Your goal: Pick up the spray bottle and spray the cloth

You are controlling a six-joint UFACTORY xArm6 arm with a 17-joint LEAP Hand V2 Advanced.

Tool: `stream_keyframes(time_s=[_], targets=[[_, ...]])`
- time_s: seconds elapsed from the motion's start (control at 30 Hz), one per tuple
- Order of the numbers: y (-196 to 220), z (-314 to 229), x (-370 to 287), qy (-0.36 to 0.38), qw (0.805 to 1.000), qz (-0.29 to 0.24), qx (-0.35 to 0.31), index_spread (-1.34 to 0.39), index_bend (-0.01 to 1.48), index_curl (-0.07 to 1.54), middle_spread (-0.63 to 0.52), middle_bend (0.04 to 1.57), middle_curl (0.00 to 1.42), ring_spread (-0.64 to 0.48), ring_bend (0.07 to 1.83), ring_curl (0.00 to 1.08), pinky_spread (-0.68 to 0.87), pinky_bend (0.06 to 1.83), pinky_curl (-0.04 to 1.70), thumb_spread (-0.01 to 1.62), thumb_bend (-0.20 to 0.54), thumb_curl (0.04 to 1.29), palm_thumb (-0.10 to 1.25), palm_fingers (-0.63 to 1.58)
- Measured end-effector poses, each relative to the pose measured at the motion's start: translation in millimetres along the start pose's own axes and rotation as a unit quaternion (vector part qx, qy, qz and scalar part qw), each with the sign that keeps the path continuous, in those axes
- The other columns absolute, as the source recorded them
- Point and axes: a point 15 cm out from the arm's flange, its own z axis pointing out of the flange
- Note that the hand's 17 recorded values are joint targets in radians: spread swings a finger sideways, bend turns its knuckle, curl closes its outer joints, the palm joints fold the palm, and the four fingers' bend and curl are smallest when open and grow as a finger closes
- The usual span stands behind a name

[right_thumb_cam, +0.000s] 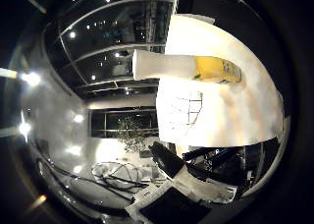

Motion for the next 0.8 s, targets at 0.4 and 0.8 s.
stream_keyframes(time_s=[0.4, 0.8], targets=[[-19, 37, -28, -0.025, 0.999, -0.021, -0.013, -0.16, 0.15, 0.25, 0.17, 0.24, 0.34, 0.19, 0.34, 0.26, 0.32, 0.36, 0.31, 1.02, -0.025, 0.30, 0.50, 0.09], [-29, 70, -37, -0.034, 0.999, -0.025, -0.023, -0.15, 0.15, 0.26, 0.15, 0.25, 0.34, 0.18, 0.35, 0.26, 0.31, 0.35, 0.31, 1.02, -0.025, 0.30, 0.51, 0.12]])
